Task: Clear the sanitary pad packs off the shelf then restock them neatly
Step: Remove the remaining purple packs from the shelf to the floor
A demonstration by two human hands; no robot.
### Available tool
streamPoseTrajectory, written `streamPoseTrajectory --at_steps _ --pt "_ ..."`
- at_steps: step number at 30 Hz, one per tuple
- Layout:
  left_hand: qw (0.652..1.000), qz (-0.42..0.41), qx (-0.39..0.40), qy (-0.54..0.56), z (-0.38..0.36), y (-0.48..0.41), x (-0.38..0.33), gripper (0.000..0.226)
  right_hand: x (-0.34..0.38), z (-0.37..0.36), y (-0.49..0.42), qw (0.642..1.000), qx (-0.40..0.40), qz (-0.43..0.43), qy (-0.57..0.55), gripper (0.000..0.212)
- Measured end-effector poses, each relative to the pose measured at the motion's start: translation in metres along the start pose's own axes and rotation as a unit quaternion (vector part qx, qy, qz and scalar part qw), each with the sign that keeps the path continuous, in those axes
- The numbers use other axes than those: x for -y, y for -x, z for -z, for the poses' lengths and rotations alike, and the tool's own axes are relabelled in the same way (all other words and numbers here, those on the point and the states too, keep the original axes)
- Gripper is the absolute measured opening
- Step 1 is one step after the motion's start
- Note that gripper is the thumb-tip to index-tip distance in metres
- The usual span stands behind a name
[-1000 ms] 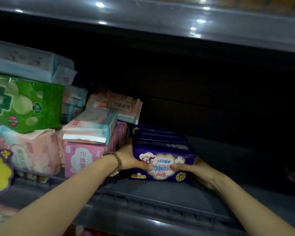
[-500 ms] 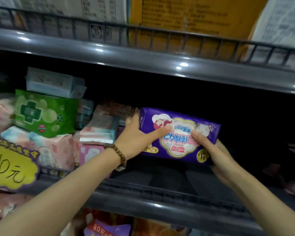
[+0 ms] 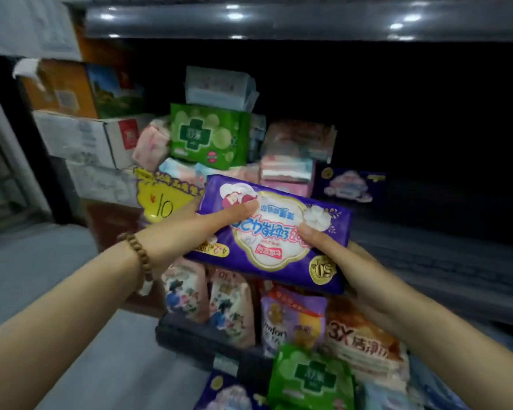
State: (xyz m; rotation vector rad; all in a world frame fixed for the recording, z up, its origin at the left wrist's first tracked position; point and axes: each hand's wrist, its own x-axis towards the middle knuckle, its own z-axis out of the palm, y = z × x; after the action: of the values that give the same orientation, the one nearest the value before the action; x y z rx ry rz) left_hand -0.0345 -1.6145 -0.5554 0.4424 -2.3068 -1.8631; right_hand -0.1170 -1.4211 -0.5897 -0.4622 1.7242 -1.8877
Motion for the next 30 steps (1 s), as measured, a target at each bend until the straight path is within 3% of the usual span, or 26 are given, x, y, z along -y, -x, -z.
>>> streamPoseTrajectory --at_steps 4,7,11,13,15,19,21,23,25,30 --pt "0.995 0.101 0.012 0.012 0.030 0.004 0.051 0.034 -0.054 -0.037 -0.010 0.995 0.017 -0.089 -0.041 0.049" --pt "0.980 0.191 0.047 -0.017 0.048 -0.004 0.104 0.053 -0.105 -0.053 -0.018 0.988 0.002 -0.149 -0.044 0.047" --pt "0.948 0.295 0.101 -0.069 0.058 -0.017 0.171 0.058 -0.169 -0.062 -0.033 0.966 -0.012 -0.250 -0.059 0.045" --pt "0.926 0.348 0.135 -0.052 0.060 -0.028 0.207 0.074 -0.202 -0.069 -0.044 0.954 -0.031 -0.294 -0.041 0.071" --pt "0.905 0.396 0.151 -0.034 0.060 -0.040 0.244 0.068 -0.237 -0.077 -0.054 0.940 -0.067 -0.332 -0.029 0.107" --pt "0.872 0.458 0.167 -0.047 0.051 -0.060 0.313 0.071 -0.352 -0.069 -0.075 0.914 -0.135 -0.382 -0.032 0.143" --pt "0.858 0.475 0.184 -0.062 0.042 -0.065 0.340 0.054 -0.393 -0.068 -0.082 0.892 -0.193 -0.409 -0.018 0.156" --pt "0.858 0.477 0.181 -0.067 0.034 -0.069 0.360 0.046 -0.398 -0.073 -0.082 0.878 -0.252 -0.406 -0.023 0.145" --pt "0.869 0.459 0.174 -0.055 0.026 -0.071 0.376 0.053 -0.383 -0.079 -0.078 0.877 -0.287 -0.384 -0.028 0.122" --pt "0.891 0.422 0.165 -0.030 0.009 -0.070 0.395 0.071 -0.391 -0.073 -0.081 0.889 -0.308 -0.338 -0.026 0.087"
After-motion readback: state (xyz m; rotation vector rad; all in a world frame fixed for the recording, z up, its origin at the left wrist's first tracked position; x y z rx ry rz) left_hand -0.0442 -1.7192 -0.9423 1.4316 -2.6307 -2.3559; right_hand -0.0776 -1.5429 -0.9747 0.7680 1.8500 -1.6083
